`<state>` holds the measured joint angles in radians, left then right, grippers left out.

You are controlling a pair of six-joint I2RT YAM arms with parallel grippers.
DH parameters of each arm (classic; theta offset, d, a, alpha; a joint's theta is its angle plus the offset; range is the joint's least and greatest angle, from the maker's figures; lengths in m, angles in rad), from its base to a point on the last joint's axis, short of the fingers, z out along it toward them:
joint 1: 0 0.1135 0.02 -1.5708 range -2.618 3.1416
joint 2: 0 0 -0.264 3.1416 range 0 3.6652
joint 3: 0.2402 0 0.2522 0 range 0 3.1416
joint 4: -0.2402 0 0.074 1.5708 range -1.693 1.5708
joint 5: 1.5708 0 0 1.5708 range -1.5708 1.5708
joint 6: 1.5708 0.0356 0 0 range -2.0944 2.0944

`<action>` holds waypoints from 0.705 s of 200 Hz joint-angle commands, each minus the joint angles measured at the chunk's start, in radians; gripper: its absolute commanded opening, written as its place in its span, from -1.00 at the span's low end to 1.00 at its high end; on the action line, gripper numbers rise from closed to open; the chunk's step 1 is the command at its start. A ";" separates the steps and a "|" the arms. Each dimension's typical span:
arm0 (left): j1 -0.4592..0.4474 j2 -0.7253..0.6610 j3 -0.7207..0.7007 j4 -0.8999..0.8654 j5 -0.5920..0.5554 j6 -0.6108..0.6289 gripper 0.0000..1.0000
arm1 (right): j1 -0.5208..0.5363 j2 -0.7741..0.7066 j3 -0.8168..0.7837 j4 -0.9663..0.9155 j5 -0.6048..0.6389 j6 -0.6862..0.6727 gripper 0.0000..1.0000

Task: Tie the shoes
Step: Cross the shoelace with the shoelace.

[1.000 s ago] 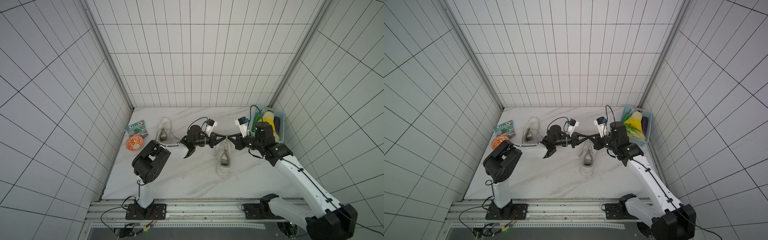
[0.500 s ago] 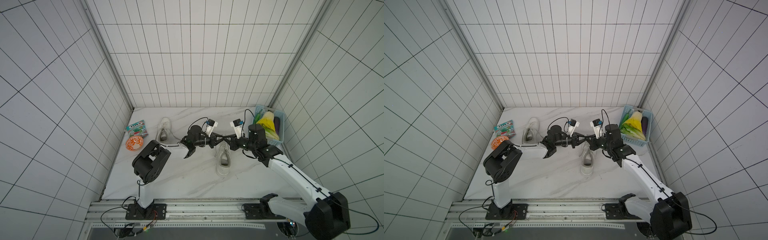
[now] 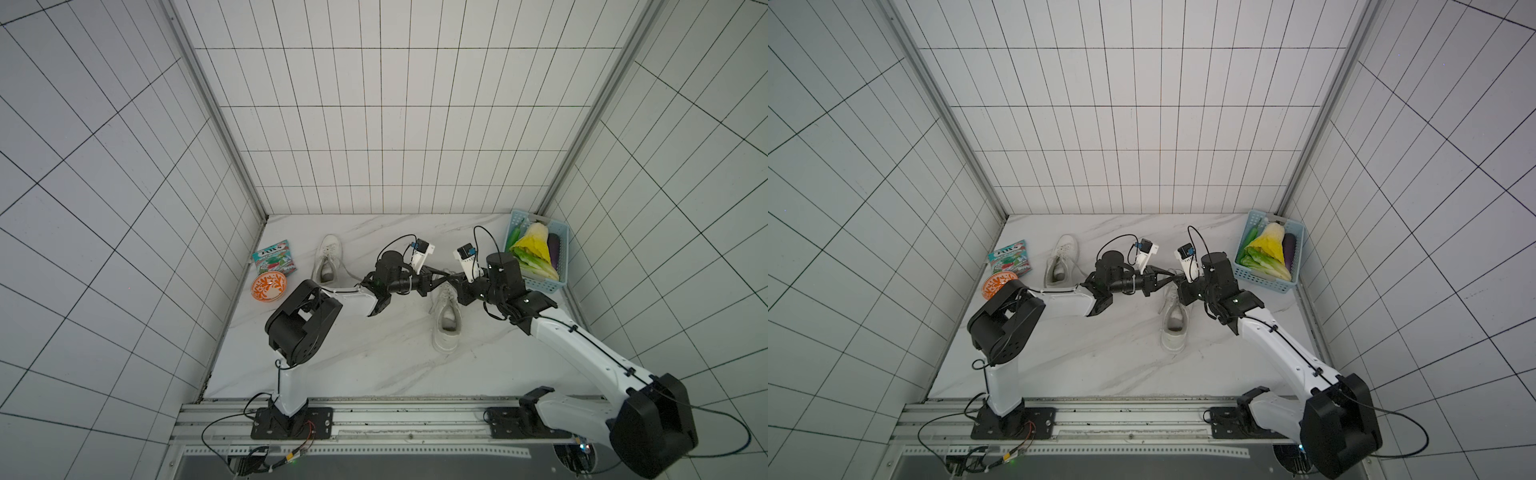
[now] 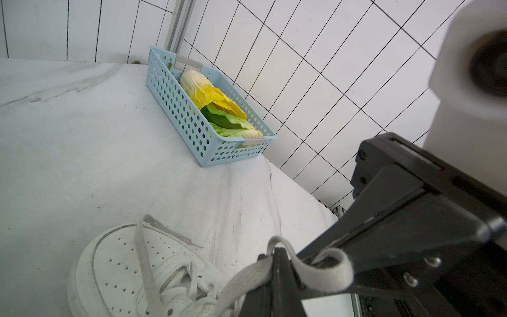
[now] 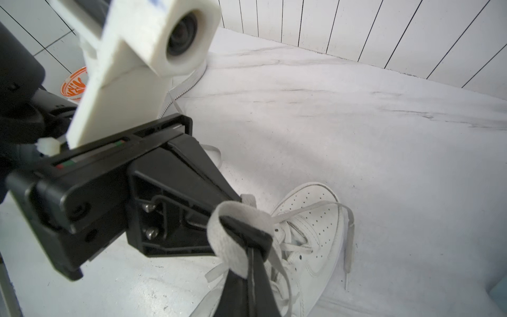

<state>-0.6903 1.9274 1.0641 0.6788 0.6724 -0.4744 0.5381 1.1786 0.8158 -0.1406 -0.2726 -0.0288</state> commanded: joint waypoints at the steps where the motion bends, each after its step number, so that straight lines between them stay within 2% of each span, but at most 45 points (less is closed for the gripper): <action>1: -0.006 0.010 0.015 0.025 0.018 0.016 -1.00 | 0.024 0.025 -0.015 -0.043 0.071 -0.056 -1.00; 36: -0.003 0.001 -0.004 0.026 0.004 0.023 -1.00 | 0.054 0.051 -0.010 -0.087 0.177 -0.089 -0.99; 90: 0.003 -0.001 -0.021 0.039 -0.002 0.015 -1.00 | 0.085 0.075 -0.040 -0.102 0.265 -0.075 -0.83; 113: 0.003 -0.004 -0.033 0.039 -0.010 0.022 -1.00 | 0.087 0.075 -0.034 -0.120 0.286 -0.063 -0.64; 141: 0.005 -0.010 -0.050 0.045 -0.019 0.025 -1.00 | 0.086 0.038 -0.024 -0.137 0.272 -0.030 -0.22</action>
<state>-0.6868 1.9274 1.0370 0.6975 0.6617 -0.4698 0.6170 1.2503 0.7910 -0.2443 -0.0162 -0.0898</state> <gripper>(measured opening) 0.047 0.319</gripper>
